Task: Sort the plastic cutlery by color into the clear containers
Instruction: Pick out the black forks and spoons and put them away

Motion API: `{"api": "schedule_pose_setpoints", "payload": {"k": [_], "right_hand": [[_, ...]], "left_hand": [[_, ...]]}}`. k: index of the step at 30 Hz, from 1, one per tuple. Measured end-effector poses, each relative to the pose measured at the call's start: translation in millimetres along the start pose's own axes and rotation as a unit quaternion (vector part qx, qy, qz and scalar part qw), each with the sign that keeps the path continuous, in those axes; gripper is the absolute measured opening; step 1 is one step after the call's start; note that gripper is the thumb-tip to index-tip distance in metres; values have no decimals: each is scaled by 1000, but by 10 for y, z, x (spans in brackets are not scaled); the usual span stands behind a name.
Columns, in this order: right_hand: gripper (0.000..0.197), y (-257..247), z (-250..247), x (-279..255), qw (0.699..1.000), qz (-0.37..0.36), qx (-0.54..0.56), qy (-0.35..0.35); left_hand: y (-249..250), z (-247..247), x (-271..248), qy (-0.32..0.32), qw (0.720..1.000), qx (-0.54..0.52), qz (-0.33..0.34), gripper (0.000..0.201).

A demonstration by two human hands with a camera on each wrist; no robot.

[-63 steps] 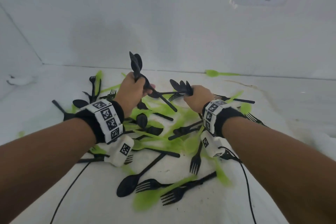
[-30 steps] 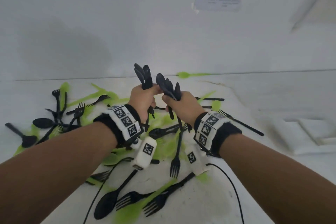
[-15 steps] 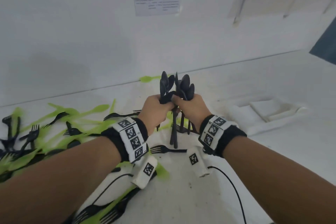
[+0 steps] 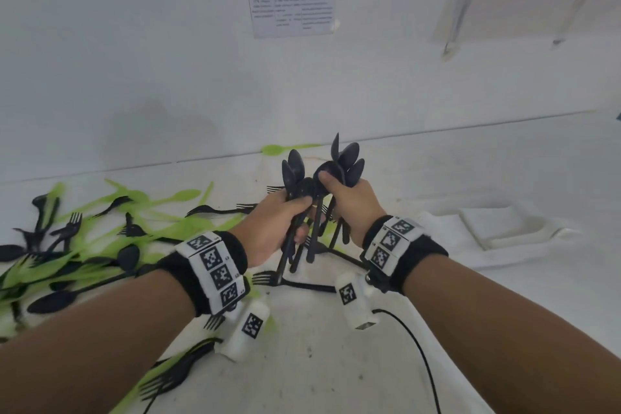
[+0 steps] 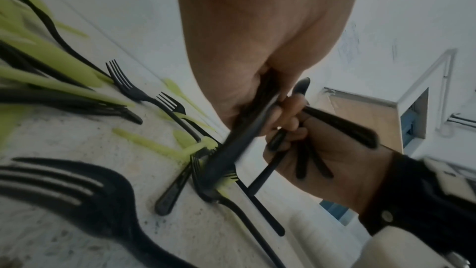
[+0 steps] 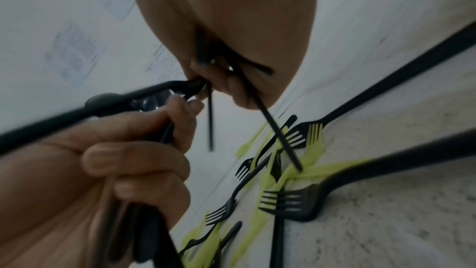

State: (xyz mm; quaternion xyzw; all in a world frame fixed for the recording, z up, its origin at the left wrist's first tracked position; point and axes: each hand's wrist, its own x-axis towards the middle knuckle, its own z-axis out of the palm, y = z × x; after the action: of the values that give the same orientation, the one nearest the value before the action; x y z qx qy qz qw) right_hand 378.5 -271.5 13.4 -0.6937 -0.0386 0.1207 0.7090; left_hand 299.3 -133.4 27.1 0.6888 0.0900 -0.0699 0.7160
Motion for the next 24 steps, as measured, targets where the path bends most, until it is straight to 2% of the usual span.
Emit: {"api": "schedule_pose_setpoints", "payload": {"k": [4,5,7,10,12,16,18,22,24], "right_hand": [[21,45,-9,134,995,9,42,86],[25,50,-25,155,995,15,44,85],[29,70,-9,139,999,13,38,19],[20,117,122,25,996,-12,-22,-86],[20,154,200,8,995,-21,-27,-94],[15,117,204,-2,995,-17,36,-92],[14,106,199,-12,996,-7,61,-65],[23,99,91,174,988,63,113,89],[27,93,45,246,989,62,102,86]], "left_hand": [[-27,-108,26,122,992,42,-8,24],[-25,-139,33,136,990,36,-19,28],[3,-157,30,129,991,7,-45,37],[80,-94,23,94,994,8,-50,41],[101,-59,39,87,995,30,-30,41],[101,-131,76,85,994,62,-7,49],[105,-175,74,88,994,70,6,48],[73,-309,59,96,989,109,8,43],[34,-392,42,113,963,244,35,40]]}}
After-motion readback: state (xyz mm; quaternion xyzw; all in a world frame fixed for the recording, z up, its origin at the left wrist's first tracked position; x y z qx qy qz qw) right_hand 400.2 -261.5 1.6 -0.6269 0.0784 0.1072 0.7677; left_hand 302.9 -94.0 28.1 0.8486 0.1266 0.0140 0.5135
